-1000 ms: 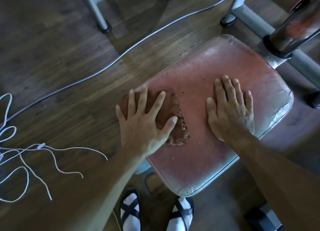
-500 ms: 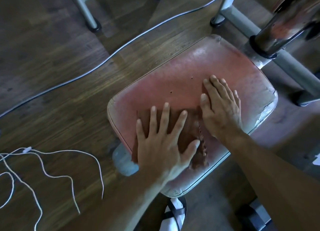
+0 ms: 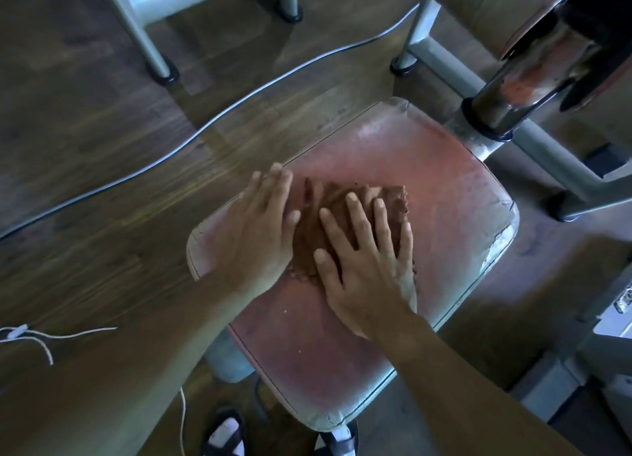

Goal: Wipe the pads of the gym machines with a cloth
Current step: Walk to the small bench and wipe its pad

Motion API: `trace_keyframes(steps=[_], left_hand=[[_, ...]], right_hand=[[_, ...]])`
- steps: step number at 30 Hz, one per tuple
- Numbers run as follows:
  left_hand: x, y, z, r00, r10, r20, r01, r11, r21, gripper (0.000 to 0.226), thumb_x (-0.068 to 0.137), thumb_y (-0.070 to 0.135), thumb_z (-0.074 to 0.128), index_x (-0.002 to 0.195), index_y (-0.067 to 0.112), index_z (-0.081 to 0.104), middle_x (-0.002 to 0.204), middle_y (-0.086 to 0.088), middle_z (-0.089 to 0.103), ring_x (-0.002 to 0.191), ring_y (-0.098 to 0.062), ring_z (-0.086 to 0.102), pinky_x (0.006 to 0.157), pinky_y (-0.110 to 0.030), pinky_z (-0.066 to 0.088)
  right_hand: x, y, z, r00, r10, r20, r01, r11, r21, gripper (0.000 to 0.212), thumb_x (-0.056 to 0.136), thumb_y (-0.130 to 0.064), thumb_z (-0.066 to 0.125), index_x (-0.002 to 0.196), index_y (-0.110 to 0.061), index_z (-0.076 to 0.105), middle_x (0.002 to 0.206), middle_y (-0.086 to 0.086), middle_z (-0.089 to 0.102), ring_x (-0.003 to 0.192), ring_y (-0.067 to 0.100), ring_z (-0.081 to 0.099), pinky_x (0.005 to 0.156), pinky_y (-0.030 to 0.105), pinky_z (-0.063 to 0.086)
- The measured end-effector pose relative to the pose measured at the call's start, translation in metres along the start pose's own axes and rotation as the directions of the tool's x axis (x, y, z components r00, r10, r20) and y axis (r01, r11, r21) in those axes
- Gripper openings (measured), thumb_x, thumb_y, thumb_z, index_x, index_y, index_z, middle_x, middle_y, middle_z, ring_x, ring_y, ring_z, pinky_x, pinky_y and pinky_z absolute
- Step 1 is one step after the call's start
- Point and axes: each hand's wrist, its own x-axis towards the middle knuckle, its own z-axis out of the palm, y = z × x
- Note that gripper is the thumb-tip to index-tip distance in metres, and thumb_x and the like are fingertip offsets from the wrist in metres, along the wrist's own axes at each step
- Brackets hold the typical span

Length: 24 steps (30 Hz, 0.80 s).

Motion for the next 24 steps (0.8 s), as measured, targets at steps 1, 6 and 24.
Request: trace_keyframes(steps=[1,6,24], left_hand=[[0.005,-0.003,0.004,0.997,0.051,0.061,-0.057,0.992,0.111,0.058,0.103,0.042,0.02,0.157,0.019,0.021,0.165,-0.001,0.016,0.152,-0.023,0.015,0.121,-0.04,0.014],[0.037,-0.003,0.008,0.991,0.01,0.133,-0.03,0.989,0.147,0.068,0.099,0.056,0.005,0.158,0.024,0.011,0.166,0.002,0.008,0.153,-0.02,0.009,0.122,-0.045,0.013],[0.035,-0.003,0.015,0.995,0.011,0.095,-0.036,0.964,0.265,0.06,0.103,0.048,0.017,0.156,0.022,0.025,0.162,-0.001,0.025,0.149,-0.021,0.026,0.118,-0.046,0.027]], right_hand=[[0.003,0.005,-0.001,1.0,-0.001,0.023,0.001,1.0,-0.004,0.055,0.099,-0.06,0.023,0.153,-0.048,0.021,0.168,-0.005,0.009,0.154,0.03,0.006,0.119,0.062,0.007],[0.046,0.04,-0.017,0.998,0.062,0.03,-0.061,0.997,-0.05,0.058,0.094,-0.07,0.018,0.15,-0.058,0.009,0.167,-0.011,-0.002,0.154,0.028,-0.006,0.119,0.065,0.002],[0.124,0.026,-0.032,0.992,-0.045,0.119,0.06,0.99,-0.126,0.059,0.098,-0.065,0.011,0.153,-0.05,-0.003,0.167,-0.006,-0.012,0.152,0.033,-0.016,0.114,0.07,-0.006]])
